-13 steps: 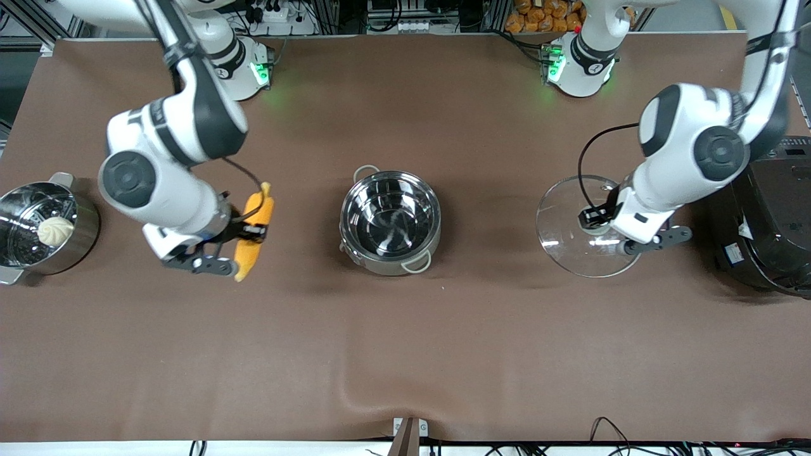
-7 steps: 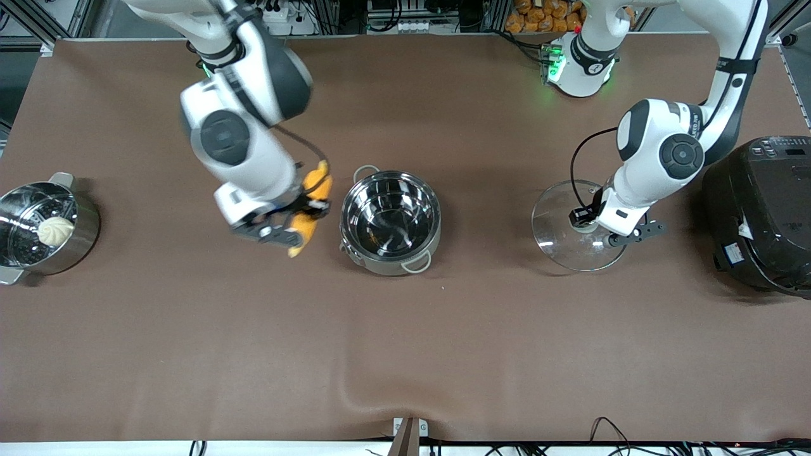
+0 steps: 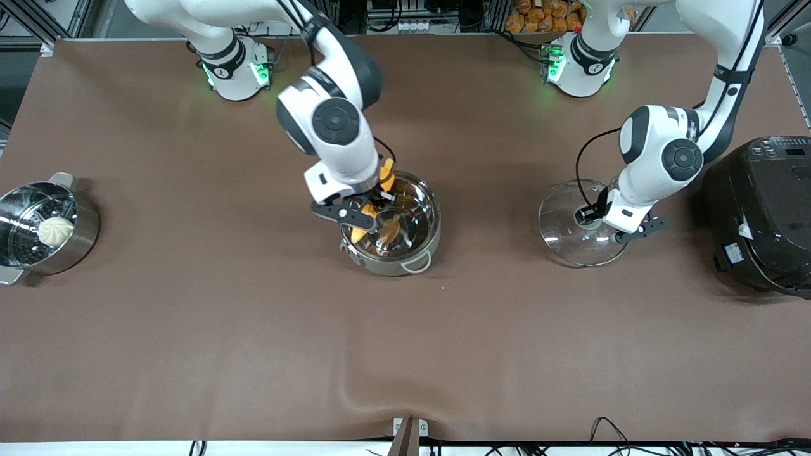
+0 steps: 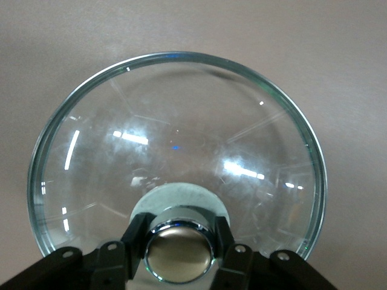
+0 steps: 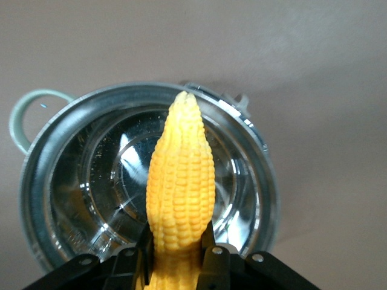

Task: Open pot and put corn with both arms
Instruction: 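Carry the corn over the pot while the left gripper lowers the lid, then drop the corn into the pot while the left gripper releases the lid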

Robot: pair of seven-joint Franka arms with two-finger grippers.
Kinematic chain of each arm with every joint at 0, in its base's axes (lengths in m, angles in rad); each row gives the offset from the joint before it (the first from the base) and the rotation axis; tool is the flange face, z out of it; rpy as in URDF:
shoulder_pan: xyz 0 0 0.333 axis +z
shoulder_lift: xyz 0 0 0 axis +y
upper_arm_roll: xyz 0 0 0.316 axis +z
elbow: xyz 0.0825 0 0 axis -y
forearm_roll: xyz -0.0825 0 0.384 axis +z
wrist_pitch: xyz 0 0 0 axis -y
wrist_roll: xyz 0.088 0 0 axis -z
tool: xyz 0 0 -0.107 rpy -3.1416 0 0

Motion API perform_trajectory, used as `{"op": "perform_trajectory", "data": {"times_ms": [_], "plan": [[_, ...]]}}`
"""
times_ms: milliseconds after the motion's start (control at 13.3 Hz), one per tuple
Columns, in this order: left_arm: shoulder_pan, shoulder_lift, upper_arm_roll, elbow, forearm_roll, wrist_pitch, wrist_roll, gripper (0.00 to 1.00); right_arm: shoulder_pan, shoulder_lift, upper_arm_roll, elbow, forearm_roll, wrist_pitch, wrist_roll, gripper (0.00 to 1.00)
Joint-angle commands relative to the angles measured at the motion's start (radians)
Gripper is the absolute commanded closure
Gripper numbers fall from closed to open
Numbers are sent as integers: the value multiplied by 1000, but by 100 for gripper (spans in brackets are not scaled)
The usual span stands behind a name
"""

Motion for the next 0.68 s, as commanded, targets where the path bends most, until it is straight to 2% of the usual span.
{"op": "perform_trajectory", "data": {"times_ms": [0,150,226,301,376,451,526,602], "plan": [[39,48,-14,-1,12,73,24,100,16,53,-11,20,-31,51,38,100],[39,82,-14,4,11,91,24,100,34,80,-17,20,-33,79,46,100],[39,82,-14,4,12,91,24,97,39,89,-23,20,-33,96,53,100],[41,81,-14,2,11,91,24,89,42,93,-24,20,-33,99,64,100],[41,78,-14,5,12,91,25,68,42,97,-24,20,-33,99,78,100],[41,67,-14,6,12,88,38,17,43,97,-25,20,-33,99,84,100],[41,42,-14,6,11,84,54,0,45,97,-24,20,-33,99,85,98],[42,16,-14,10,12,82,62,0,45,98,-25,20,-33,99,84,78]]}}
